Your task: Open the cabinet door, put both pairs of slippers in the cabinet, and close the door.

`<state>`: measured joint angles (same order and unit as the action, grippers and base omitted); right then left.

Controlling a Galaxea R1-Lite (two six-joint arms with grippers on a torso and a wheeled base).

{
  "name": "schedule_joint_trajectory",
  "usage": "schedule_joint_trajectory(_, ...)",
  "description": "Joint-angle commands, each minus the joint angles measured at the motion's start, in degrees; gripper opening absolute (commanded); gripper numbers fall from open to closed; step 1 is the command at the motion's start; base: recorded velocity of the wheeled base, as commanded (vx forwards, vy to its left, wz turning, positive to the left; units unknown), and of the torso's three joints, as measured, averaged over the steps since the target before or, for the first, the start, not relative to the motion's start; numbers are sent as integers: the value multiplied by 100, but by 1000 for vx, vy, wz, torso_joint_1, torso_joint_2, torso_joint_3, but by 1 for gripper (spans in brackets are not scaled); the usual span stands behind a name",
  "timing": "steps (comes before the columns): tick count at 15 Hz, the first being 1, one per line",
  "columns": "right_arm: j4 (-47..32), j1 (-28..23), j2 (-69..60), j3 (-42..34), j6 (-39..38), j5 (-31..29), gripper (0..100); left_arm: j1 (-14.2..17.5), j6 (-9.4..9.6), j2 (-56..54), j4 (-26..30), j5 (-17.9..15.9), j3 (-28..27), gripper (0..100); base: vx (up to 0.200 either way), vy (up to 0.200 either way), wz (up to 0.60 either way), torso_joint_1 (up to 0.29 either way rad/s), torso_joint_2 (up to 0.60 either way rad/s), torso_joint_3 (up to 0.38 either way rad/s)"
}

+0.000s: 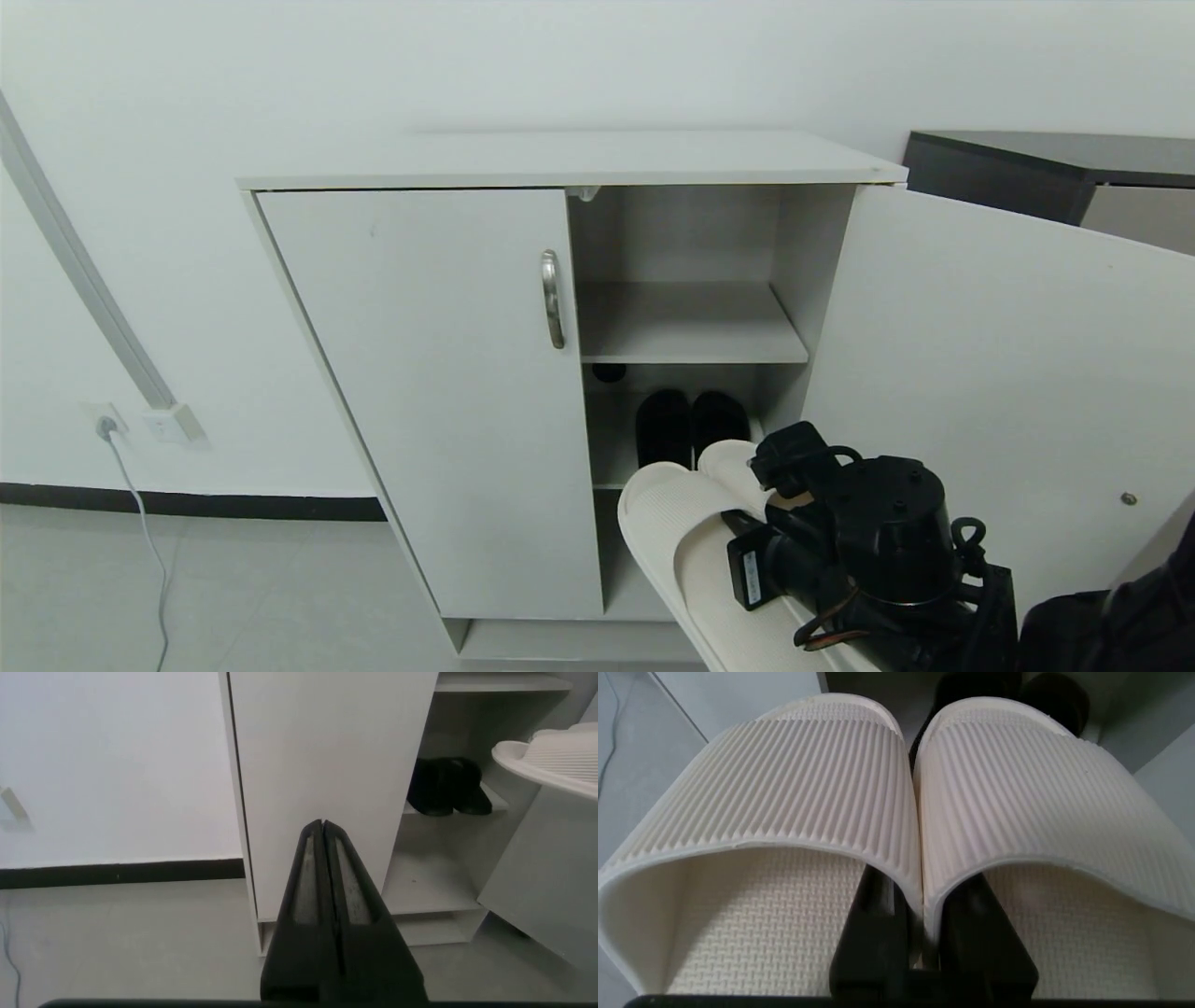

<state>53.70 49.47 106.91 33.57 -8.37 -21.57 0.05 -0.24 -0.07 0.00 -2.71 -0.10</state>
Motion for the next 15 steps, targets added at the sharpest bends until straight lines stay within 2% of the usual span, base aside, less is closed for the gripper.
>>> schedule_joint_trajectory(1, 27, 1, 5, -9, 11, 3, 0, 4, -2, 7, 0, -2, 1, 0, 0, 0, 0, 0, 0, 0)
schedule_joint_trajectory(3, 132, 1, 49, -26, 11, 3, 0, 4, -2, 7, 0, -2, 1, 0, 0, 0, 0, 0, 0, 0)
schedule_joint_trajectory(4, 141, 1, 49, -26, 11, 3, 0, 4, 7, 7, 0, -2, 1, 0, 0, 200, 0, 2, 2, 7)
schedule_joint_trajectory(10, 308, -25, 260, 62, 20, -50, 0, 4, 7, 7, 0, 16, 1, 0, 0, 0, 0, 0, 0, 0)
schedule_joint_trajectory(12, 387, -7, 656, 466, 64, -823, 0, 4, 7, 7, 0, 16, 1, 0, 0, 0, 0, 0, 0, 0)
schedule_joint_trajectory(13, 343, 36, 981, 844, 55, -1465, 0, 4, -2, 7, 0, 16, 1, 0, 0, 0, 0, 0, 0, 0)
schedule_joint_trajectory(15, 334, 151, 1367, 1266, -129, -1983, 0, 4, 7, 7, 0, 7, 1, 0, 0, 0, 0, 0, 0, 0)
